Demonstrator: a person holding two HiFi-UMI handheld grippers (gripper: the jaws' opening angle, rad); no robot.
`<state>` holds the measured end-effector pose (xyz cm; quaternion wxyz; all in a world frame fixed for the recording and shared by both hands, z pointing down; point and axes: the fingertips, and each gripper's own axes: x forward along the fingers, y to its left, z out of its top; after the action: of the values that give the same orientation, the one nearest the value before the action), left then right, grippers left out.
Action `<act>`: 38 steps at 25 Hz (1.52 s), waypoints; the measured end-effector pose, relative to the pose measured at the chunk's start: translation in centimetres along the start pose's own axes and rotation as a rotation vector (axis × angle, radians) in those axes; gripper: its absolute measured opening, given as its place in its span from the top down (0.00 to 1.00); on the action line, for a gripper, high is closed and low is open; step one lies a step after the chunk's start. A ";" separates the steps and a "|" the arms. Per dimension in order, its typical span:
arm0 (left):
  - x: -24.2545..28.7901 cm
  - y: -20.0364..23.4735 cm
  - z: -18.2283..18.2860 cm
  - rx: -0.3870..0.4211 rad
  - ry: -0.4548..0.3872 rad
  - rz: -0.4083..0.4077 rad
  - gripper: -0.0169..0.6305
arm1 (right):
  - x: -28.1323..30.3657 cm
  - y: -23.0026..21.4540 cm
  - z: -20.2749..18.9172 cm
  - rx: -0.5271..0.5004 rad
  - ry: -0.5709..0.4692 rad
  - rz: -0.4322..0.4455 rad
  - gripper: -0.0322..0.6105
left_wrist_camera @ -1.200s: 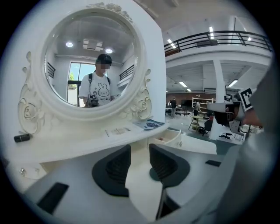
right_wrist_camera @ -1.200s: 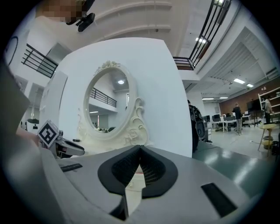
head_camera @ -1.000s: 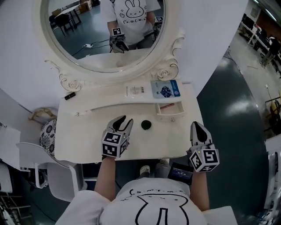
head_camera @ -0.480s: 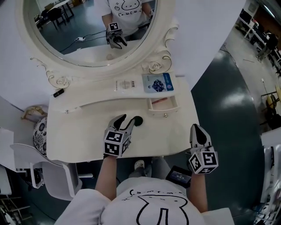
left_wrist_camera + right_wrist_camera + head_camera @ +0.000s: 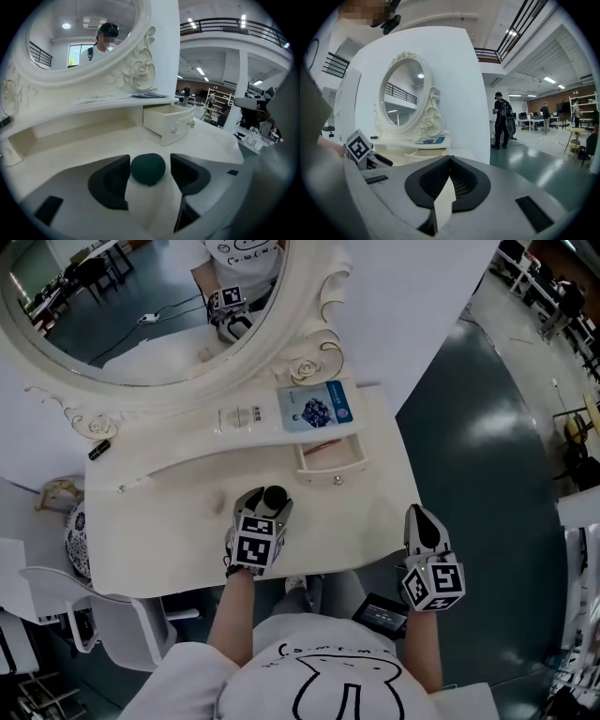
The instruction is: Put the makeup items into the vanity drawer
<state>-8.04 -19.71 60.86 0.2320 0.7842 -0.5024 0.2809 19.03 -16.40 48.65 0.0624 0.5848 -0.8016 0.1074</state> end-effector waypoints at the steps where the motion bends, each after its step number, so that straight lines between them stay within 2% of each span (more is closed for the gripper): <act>1: 0.3 -0.1 -0.3 -0.001 0.023 0.001 0.52 | 0.1 0.0 -0.1 0.001 0.002 0.000 0.93; 3: 0.7 -0.2 -0.7 -0.004 0.052 0.003 0.52 | 0.2 0.1 -0.3 0.002 0.006 0.003 0.93; 8: 1.1 0.1 -1.3 0.038 0.062 0.038 0.55 | 0.0 0.0 -0.7 0.009 0.011 -0.006 0.93; 10: 0.8 0.4 -1.0 0.046 0.049 0.054 0.62 | -0.2 -0.1 -0.7 0.012 0.007 -0.012 0.93; 11: 0.5 0.6 -0.7 0.046 0.033 0.062 0.69 | -0.3 -0.1 -0.7 0.014 0.005 -0.015 0.93; 12: 0.3 0.6 -0.3 0.046 0.015 0.068 0.84 | -0.3 0.0 -0.7 0.014 0.003 -0.016 0.93; 13: 0.1 0.7 0.0 0.045 0.002 0.070 0.91 | -0.3 0.1 -0.6 0.014 0.001 -0.017 0.93; 17: -0.6 0.9 0.4 0.048 -0.008 0.068 0.91 | -0.5 0.6 0.1 0.013 -0.008 -0.016 0.93; 22: -2.0 1.4 1.3 0.010 -0.017 0.064 0.91 | -0.9 0.8 1.8 0.009 -0.024 -0.017 0.93; 30: -4.2 1.8 6.0 -0.002 -0.150 0.090 0.91 | -0.3 0.6 5.5 -0.025 -0.086 0.007 0.93; 38: -5.6 1.9 8.5 -0.003 -0.231 0.100 0.91 | 0.9 0.1 7.8 -0.029 -0.141 0.042 0.93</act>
<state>-9.93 -22.24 51.00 0.1594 0.7848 -0.5647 0.1993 18.84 -19.09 41.30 0.0120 0.5731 -0.8176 0.0552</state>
